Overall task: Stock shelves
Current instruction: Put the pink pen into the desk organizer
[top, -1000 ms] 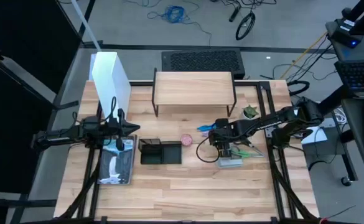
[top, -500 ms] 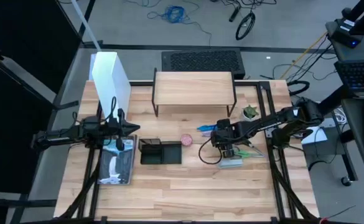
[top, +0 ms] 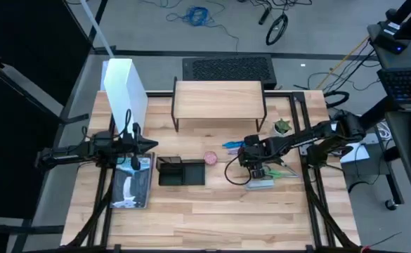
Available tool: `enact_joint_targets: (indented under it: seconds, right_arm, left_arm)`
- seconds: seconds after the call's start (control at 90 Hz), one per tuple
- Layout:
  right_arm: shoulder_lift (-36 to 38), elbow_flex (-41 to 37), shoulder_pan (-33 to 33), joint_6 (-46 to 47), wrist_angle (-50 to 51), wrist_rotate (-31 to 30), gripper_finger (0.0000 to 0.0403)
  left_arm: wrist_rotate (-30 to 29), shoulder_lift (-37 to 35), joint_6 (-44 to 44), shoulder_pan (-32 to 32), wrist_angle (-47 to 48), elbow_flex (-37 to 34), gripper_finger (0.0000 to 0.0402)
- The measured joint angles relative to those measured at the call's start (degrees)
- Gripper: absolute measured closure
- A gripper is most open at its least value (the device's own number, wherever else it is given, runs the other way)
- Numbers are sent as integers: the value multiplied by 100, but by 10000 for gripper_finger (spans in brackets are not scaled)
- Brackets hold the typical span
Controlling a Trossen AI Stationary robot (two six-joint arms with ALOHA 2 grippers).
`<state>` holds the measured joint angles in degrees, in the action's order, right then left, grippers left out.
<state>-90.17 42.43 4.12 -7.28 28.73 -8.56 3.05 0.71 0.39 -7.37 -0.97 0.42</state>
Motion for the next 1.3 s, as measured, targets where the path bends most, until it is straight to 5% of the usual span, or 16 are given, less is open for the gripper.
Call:
enact_joint_targets:
  seconds: [0.267,1.3]
  right_arm:
    - [-98,2,6,-1,-22,250,392]
    - [-138,2322,54,575,562,-650,403]
  left_arm:
    - [1,0,1,1,0,-1,398]
    - [2,1,1,1,0,-1,398]
